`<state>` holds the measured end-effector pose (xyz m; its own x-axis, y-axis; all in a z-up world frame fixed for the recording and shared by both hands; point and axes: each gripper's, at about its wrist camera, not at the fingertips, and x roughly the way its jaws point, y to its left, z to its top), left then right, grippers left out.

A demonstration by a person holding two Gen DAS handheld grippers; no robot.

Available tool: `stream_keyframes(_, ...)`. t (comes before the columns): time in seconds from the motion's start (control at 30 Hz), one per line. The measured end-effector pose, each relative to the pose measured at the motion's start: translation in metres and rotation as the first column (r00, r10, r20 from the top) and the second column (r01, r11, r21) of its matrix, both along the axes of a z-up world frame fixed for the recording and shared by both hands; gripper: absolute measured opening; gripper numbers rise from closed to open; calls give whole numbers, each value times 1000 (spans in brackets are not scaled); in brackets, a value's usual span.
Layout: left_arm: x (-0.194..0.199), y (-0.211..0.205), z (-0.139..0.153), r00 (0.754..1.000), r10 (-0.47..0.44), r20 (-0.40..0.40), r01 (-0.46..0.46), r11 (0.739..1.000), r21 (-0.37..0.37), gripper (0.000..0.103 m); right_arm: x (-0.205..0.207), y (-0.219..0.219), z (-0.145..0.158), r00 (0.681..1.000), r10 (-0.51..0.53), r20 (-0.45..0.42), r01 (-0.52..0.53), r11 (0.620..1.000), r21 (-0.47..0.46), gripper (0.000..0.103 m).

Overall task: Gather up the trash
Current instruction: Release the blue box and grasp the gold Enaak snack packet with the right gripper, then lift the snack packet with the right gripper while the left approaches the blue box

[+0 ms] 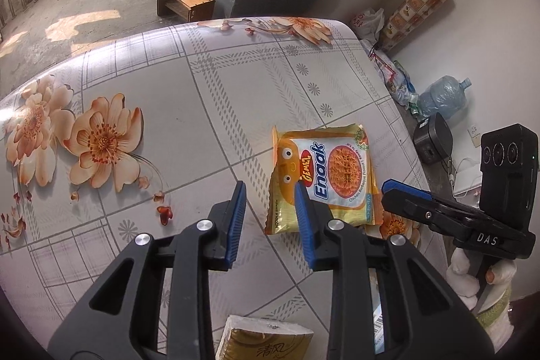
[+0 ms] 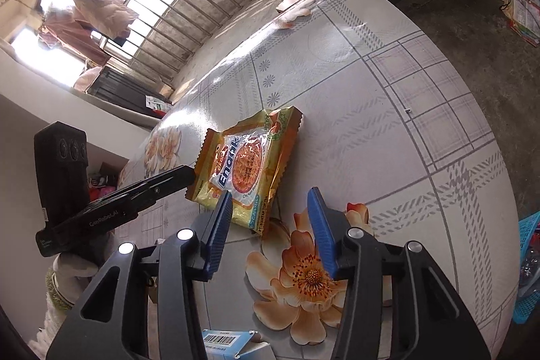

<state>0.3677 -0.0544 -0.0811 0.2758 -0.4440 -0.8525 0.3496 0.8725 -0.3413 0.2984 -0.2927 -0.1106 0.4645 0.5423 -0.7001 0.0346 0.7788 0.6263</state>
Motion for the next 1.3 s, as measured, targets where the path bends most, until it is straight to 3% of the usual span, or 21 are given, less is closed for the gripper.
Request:
stream_keyframes(0.07,1,-4,-4,1000,-12,-13,12,1000,1,18,4,3,0,1000,2,1,-2,1000,-9,42)
stream_keyframes(0.2,-2,-10,-6,1000,-28,-13,28,1000,-3,3,11,12,-4,999,29,-19,-30,999,-27,12)
stream_keyframes(0.37,-10,-8,11,999,-29,17,30,999,-45,0,-1,13,5,1000,13,20,-13,1000,-24,8)
stream_keyframes(0.5,-31,-11,41,995,-62,73,67,995,-80,0,-19,3,27,997,14,71,-13,1000,-16,8)
stream_keyframes(0.67,-89,-12,85,976,-134,169,159,977,-142,0,-75,-11,68,988,11,156,-15,1000,24,8)
stream_keyframes(0.8,-149,-13,100,954,-192,229,233,959,-164,0,-138,-21,82,984,-2,180,-12,997,82,8)
stream_keyframes(1.03,-232,-17,70,958,-217,186,250,952,-178,0,-228,-23,55,993,-62,103,52,994,95,8)
stream_keyframes(1.17,-256,-15,43,971,-192,139,217,955,-199,0,-247,-19,32,995,-85,45,83,995,57,11)
stream_keyframes(1.3,-262,-11,24,983,-150,102,168,965,-200,0,-250,-18,25,994,-101,43,98,993,64,13)
